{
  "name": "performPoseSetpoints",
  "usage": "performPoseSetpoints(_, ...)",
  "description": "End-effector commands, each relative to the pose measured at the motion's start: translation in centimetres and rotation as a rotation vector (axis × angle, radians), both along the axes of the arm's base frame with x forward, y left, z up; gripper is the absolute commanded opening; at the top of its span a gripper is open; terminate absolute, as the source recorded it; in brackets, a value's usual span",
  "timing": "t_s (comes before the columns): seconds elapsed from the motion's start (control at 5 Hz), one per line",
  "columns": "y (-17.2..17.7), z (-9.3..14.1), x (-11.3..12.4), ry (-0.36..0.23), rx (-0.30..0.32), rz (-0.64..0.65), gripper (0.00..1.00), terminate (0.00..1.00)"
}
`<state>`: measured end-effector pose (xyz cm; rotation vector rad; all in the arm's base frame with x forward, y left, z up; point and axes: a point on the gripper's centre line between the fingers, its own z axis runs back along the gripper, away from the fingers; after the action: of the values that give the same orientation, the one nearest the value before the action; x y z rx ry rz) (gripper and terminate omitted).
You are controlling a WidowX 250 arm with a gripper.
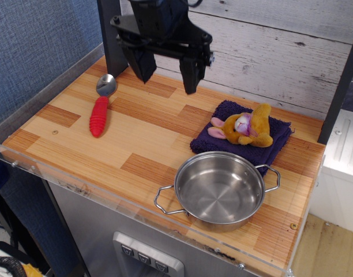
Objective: Move the toy to the corner of the table
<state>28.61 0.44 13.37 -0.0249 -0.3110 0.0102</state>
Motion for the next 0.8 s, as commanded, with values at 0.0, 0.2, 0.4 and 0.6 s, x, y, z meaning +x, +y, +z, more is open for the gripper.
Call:
performPoseSetpoints(0.0, -3.0, 2.2, 5.9, -0.088, -0.002, -0.071, 1.0, 0.0)
performPoseSetpoints(0.2, -4.9, 2.0, 7.6, -0.102, -0.009, -0.117, 1.0, 0.0)
performPoseSetpoints(0.4, -6.7, 0.6, 7.8, -0.066, -0.001, -0.206, 1.0, 0.0)
performPoseSetpoints(0.6, -7.6, -1.5, 6.9, -0.005, 0.049, -0.286, 1.0, 0.0)
